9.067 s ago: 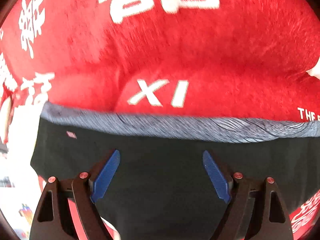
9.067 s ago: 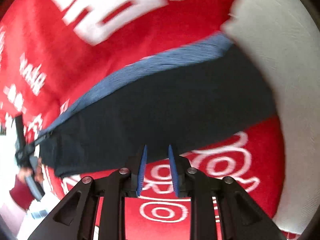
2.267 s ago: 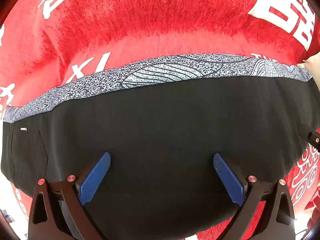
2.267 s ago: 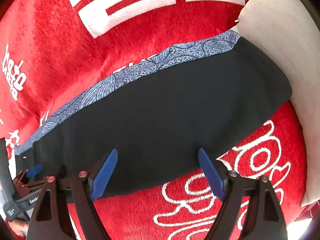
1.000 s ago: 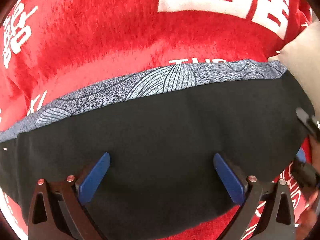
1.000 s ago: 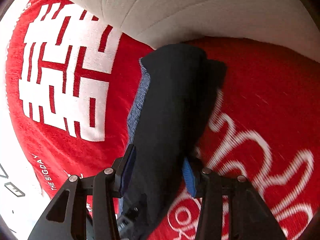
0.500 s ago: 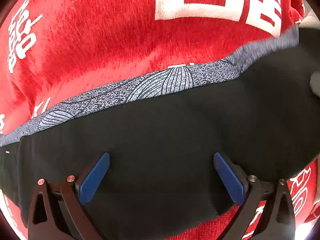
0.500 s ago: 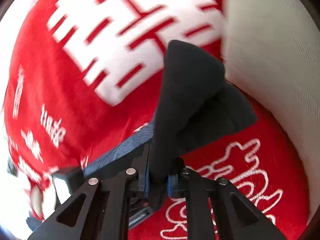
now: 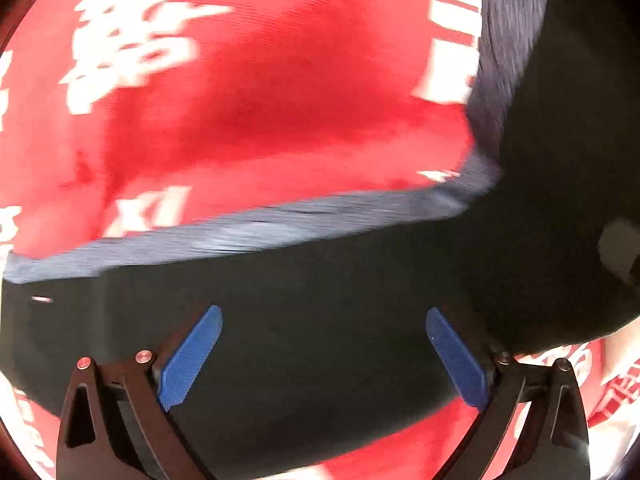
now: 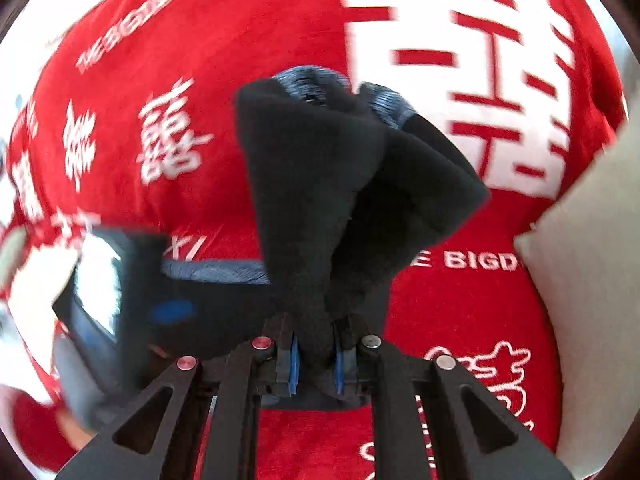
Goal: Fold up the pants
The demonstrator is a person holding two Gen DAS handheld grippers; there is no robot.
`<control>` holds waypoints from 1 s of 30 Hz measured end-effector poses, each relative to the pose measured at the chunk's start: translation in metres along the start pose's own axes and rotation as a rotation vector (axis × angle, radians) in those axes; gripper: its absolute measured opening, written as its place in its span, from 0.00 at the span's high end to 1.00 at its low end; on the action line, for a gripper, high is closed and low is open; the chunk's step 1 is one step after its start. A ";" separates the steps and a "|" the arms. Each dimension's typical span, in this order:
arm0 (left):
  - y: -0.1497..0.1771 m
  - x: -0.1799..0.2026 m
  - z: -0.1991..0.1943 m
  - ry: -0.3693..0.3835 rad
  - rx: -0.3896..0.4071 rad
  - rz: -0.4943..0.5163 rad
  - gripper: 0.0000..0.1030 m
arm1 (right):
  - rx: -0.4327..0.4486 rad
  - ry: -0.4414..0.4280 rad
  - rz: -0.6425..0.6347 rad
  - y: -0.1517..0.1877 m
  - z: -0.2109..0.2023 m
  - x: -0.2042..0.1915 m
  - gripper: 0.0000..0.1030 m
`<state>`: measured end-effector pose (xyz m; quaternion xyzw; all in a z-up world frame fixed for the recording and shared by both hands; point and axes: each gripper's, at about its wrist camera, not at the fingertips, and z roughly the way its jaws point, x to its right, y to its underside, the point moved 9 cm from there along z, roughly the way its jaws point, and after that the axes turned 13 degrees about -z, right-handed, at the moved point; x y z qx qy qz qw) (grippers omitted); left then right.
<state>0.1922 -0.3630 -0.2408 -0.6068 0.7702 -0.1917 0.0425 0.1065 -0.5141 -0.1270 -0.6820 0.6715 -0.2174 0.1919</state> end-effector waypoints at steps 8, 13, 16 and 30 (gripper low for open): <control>-0.015 -0.171 -0.013 -0.202 0.001 -0.089 0.00 | -0.166 0.091 -0.211 0.026 0.080 -0.121 0.86; -0.001 -0.199 -0.016 -0.207 -0.040 -0.108 0.00 | -0.251 0.256 -0.349 0.056 0.109 -0.148 0.78; -0.001 -0.187 -0.013 -0.160 -0.053 -0.091 0.00 | -0.247 0.209 -0.400 0.056 0.098 -0.164 0.52; 0.004 -0.052 -0.032 0.221 -0.185 0.036 0.15 | -0.288 0.045 0.101 0.077 0.037 -0.051 0.48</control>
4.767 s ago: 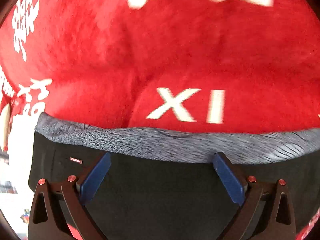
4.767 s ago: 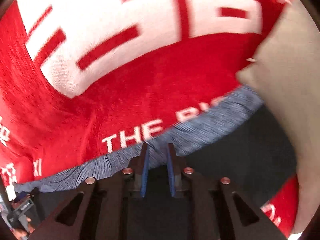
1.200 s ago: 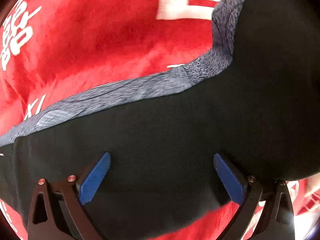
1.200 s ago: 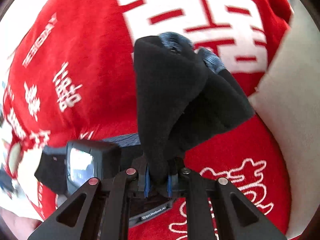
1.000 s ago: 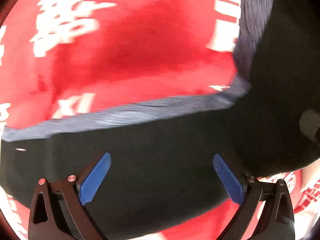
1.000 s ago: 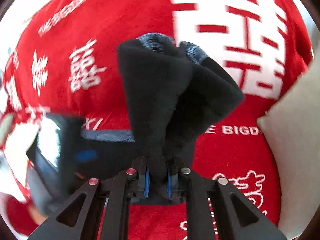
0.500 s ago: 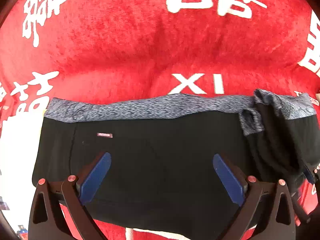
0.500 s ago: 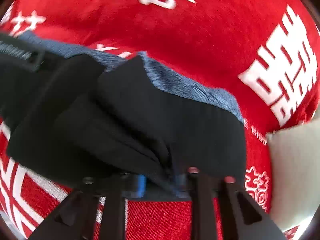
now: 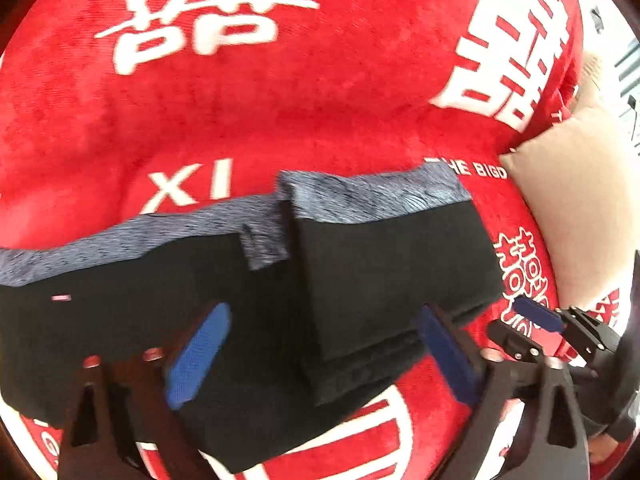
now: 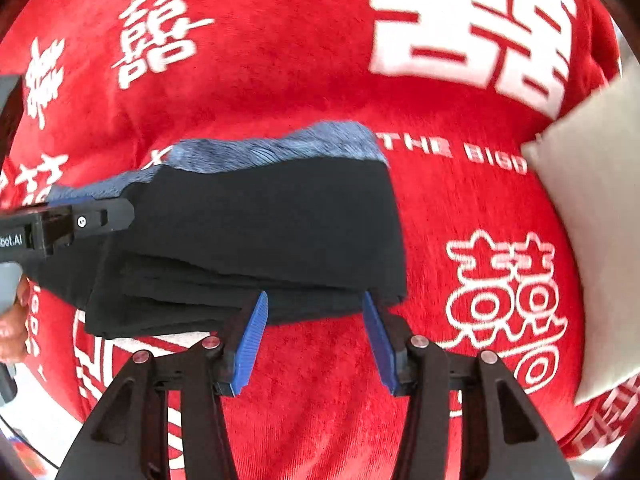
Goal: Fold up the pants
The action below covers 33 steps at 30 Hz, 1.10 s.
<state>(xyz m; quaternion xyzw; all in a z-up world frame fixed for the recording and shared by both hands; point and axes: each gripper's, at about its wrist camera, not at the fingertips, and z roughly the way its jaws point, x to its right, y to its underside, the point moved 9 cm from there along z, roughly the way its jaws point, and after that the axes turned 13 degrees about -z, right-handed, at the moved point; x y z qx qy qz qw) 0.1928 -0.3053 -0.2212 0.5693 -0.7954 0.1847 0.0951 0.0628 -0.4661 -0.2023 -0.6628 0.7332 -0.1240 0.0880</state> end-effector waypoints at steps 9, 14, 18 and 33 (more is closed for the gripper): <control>0.009 0.014 0.031 0.045 -0.141 -0.013 0.95 | -0.014 -0.064 0.098 0.010 0.003 0.013 0.59; 0.035 0.003 0.026 -0.006 -0.173 -0.003 0.95 | -0.003 -0.080 0.112 0.009 -0.007 0.021 0.59; 0.049 -0.002 0.037 -0.010 -0.161 -0.026 0.95 | 0.007 -0.155 0.152 0.005 -0.006 0.028 0.58; 0.051 -0.003 0.036 -0.007 -0.139 -0.046 0.95 | -0.007 -0.478 0.326 -0.098 0.091 0.088 0.51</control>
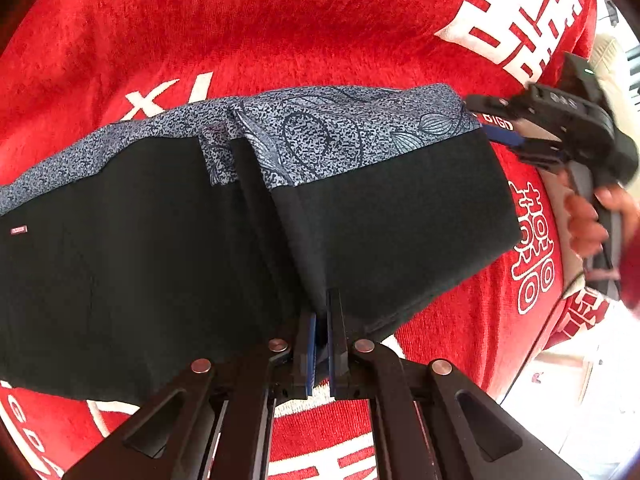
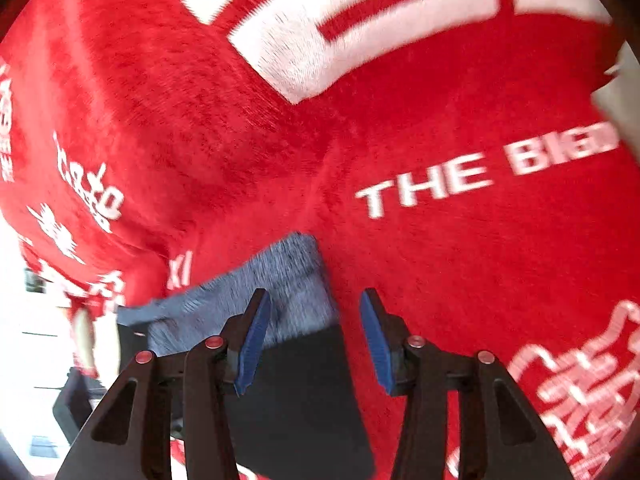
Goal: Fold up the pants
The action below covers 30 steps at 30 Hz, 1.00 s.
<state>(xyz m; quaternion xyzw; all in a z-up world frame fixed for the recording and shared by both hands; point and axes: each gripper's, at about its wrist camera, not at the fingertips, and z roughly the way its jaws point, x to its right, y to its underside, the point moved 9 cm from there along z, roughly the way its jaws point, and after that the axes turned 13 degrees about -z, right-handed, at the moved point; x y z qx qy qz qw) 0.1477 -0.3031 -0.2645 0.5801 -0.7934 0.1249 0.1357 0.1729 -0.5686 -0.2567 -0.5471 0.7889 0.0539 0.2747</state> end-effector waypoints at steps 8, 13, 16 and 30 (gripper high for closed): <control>-0.003 0.002 0.003 -0.015 -0.012 0.005 0.95 | -0.055 -0.100 0.106 0.009 0.022 0.008 0.72; -0.006 0.004 -0.012 -0.049 0.027 -0.001 0.89 | -0.033 0.023 0.102 0.011 0.018 0.001 0.55; -0.015 -0.001 -0.036 -0.125 0.100 -0.002 0.33 | 0.006 0.120 0.043 0.020 -0.003 -0.015 0.55; -0.057 0.054 -0.002 -0.137 0.147 0.096 0.33 | 0.013 0.172 0.071 0.089 -0.046 -0.030 0.76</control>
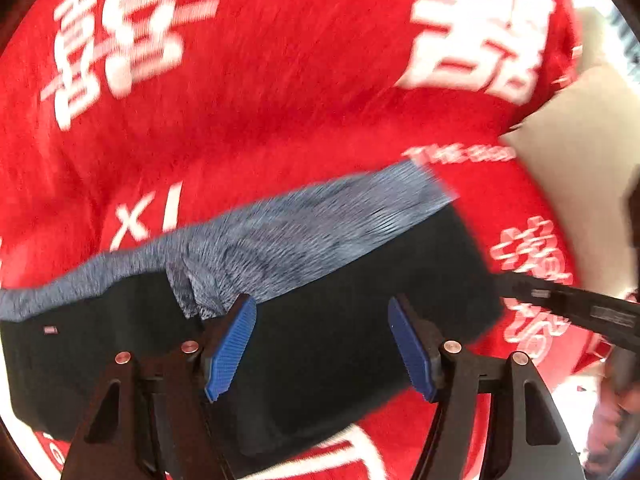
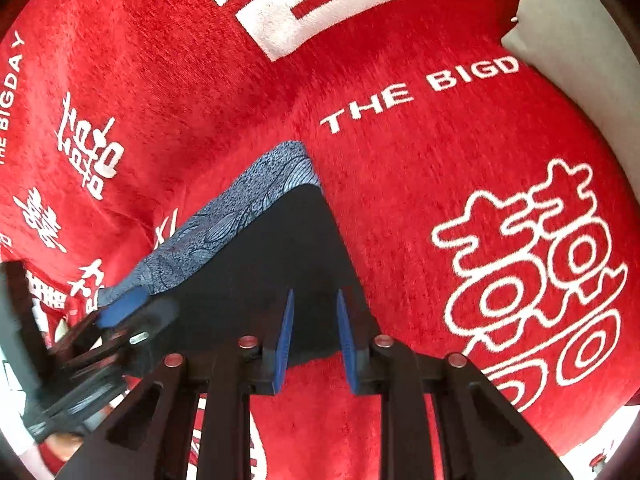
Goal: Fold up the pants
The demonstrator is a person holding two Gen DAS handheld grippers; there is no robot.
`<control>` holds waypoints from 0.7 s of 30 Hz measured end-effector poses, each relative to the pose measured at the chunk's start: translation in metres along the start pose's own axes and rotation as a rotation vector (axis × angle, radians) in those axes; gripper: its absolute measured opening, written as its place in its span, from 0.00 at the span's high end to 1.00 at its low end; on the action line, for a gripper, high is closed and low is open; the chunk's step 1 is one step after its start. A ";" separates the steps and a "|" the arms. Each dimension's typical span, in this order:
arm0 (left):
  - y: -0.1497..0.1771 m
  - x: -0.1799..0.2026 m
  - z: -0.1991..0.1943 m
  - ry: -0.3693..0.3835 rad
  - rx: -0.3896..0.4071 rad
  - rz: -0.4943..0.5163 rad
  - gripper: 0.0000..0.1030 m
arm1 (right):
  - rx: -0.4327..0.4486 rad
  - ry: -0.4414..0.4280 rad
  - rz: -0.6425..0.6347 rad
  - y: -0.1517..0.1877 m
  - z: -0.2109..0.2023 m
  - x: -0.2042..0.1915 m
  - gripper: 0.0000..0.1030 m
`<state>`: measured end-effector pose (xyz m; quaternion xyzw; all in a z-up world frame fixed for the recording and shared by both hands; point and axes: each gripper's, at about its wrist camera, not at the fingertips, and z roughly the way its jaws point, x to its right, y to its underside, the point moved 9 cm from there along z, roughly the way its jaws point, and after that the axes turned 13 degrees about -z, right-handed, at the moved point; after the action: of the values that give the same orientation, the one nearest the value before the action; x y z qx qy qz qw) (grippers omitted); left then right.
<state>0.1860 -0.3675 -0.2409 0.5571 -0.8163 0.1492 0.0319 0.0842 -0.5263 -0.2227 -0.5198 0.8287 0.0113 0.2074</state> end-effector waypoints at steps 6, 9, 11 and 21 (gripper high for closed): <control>0.016 -0.022 0.019 -0.003 -0.029 0.001 0.33 | -0.034 0.043 -0.108 0.005 0.022 -0.012 0.76; 0.019 -0.015 0.022 -0.014 -0.027 0.020 0.20 | -0.027 0.041 -0.108 0.007 0.030 -0.010 0.76; 0.019 -0.012 0.025 -0.030 -0.024 0.012 0.16 | -0.027 0.029 -0.104 0.007 0.030 -0.008 0.76; 0.026 -0.043 0.004 -0.159 -0.009 -0.125 0.16 | -0.061 0.007 -0.152 0.005 0.031 -0.010 0.73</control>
<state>0.1790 -0.3216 -0.2593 0.6167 -0.7807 0.0985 -0.0214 0.0937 -0.5076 -0.2484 -0.5874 0.7868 0.0190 0.1885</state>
